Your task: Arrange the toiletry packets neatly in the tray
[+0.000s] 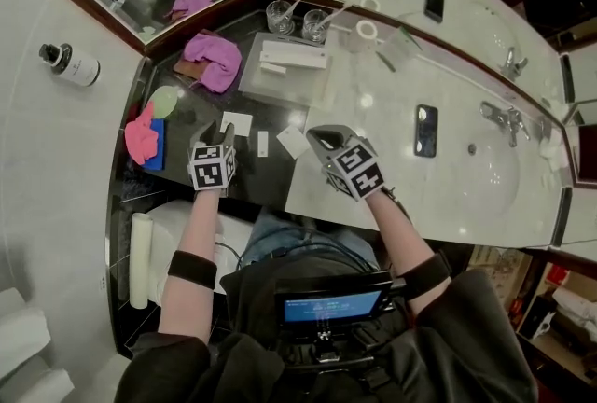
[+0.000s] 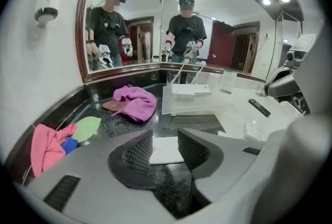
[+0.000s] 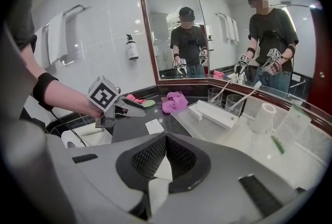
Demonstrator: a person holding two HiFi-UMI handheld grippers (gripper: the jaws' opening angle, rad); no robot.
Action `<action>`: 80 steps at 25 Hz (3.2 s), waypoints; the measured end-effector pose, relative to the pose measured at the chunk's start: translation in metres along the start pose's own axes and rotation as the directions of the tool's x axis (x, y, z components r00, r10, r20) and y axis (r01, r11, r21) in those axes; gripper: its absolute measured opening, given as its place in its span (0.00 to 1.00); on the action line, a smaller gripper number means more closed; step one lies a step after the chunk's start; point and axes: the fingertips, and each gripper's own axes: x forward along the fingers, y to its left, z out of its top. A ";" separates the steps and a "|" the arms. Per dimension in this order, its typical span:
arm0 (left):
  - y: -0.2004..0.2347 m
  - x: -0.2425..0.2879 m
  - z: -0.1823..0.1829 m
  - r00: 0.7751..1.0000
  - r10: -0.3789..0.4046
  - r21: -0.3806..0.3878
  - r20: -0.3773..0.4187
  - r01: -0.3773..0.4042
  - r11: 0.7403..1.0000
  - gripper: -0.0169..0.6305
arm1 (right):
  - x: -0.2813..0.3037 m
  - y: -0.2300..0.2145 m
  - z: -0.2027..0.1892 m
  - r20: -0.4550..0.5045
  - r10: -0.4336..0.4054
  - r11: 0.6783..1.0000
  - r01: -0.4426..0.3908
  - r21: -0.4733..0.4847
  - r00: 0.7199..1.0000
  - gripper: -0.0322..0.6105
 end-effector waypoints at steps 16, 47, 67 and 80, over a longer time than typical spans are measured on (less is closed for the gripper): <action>-0.067 -0.098 0.047 0.986 -0.024 0.049 0.167 0.016 0.999 0.03 | -0.062 -0.019 0.000 0.090 -0.044 0.999 0.045 -0.011 0.995 0.07; -0.112 -0.116 0.056 0.969 -0.088 0.035 0.232 0.082 0.996 0.03 | -0.065 -0.043 -0.012 0.060 -0.096 0.992 0.101 -0.071 0.994 0.12; -0.055 -0.066 0.073 0.978 -0.057 0.000 0.202 0.058 0.998 0.03 | 0.122 -0.103 0.050 -0.141 -0.085 0.953 0.039 -0.302 0.986 0.56; -0.025 -0.063 0.051 0.983 -0.007 -0.071 0.181 0.021 0.997 0.03 | 0.192 -0.109 0.043 -0.228 -0.070 0.927 -0.022 -0.375 0.971 0.47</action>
